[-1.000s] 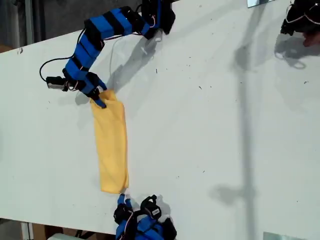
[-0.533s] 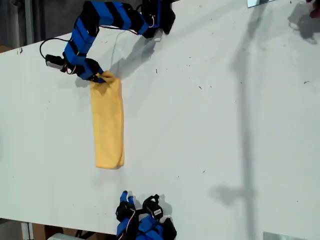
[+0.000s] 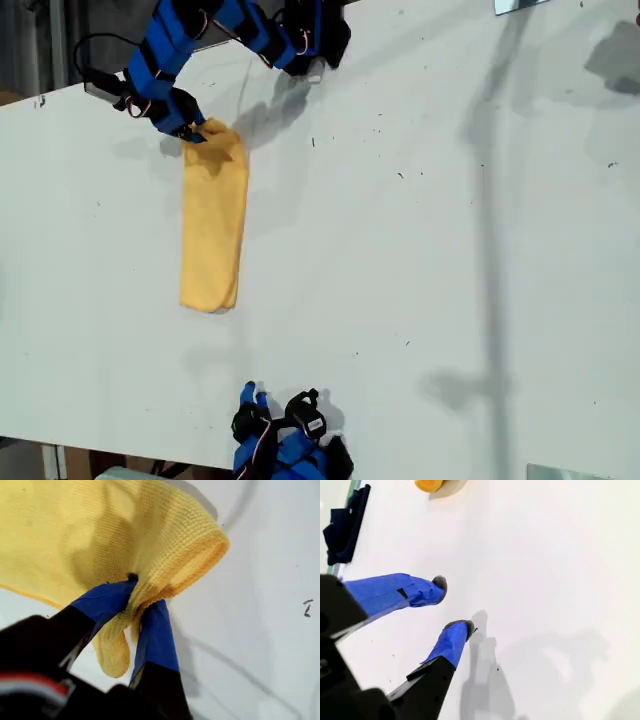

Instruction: Grasp corners of a square towel and fold twice.

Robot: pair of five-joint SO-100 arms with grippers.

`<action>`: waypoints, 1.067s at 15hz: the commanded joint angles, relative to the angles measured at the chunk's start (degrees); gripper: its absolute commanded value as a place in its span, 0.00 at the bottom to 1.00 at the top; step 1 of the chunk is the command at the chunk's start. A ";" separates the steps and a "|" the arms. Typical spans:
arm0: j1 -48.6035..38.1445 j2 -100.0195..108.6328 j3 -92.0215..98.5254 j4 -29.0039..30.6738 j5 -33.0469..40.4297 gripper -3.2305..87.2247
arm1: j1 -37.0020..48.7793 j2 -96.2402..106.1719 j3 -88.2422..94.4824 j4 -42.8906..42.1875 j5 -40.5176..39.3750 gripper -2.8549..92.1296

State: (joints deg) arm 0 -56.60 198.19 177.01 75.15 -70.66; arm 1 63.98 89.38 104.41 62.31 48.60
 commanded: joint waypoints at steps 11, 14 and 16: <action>0.09 0.35 0.44 0.44 -1.05 0.15 | -29.79 -22.94 -47.72 -21.36 -10.99 0.03; 0.09 0.35 0.44 0.44 -0.97 0.15 | -29.71 -32.17 -53.70 -24.26 -10.28 0.03; 0.18 0.35 0.44 0.44 -0.97 0.15 | -27.77 -34.01 -53.70 -25.66 -9.67 0.03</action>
State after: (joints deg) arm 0 -56.60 198.19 177.19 75.15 -70.93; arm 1 34.98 54.14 55.46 38.67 38.50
